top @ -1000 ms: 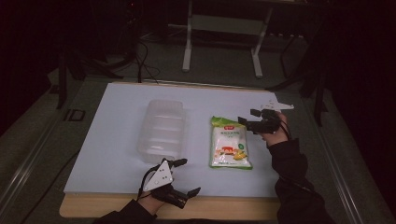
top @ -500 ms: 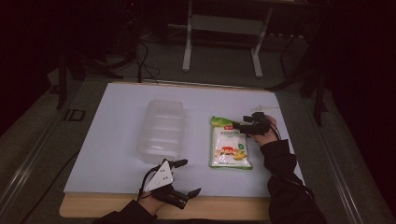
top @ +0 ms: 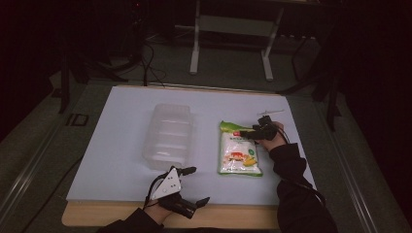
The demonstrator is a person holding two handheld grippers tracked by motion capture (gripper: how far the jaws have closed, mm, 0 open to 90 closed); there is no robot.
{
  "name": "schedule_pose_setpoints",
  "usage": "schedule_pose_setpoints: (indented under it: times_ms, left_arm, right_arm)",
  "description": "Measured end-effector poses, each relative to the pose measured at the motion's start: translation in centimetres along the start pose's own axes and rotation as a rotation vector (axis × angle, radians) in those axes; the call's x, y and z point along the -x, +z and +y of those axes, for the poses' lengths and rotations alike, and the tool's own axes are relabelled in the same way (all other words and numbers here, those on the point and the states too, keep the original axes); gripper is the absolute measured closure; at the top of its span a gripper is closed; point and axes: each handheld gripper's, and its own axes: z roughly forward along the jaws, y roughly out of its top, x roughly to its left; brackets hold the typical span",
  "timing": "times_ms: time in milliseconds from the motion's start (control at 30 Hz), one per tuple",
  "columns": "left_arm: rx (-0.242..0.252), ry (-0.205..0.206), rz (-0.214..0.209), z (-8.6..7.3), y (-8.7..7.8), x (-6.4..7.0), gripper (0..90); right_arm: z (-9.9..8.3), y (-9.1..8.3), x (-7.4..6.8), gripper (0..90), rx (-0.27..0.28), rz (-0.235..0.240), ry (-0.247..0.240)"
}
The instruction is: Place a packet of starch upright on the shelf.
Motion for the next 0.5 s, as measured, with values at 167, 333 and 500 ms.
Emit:
schedule_pose_setpoints:
  times_ms: [167, 333, 500]
  left_arm:
    - [-0.002, -0.002, -0.003, 0.0, 0.1, 0.0, 0.7]
    - [-0.004, -0.003, -0.005, 0.0, 0.1, 0.1, 0.8]
    - [-0.005, -0.002, -0.004, 0.0, 0.2, 0.1, 0.8]
  right_arm:
    - [-0.1, 0.4, 0.1, 21.1, -0.035, 0.010, 0.028]
    - [-0.1, 0.3, -0.5, 28.7, -0.039, -0.005, 0.031]
    - [0.0, 0.0, -0.8, 43.9, -0.038, -0.031, 0.042]
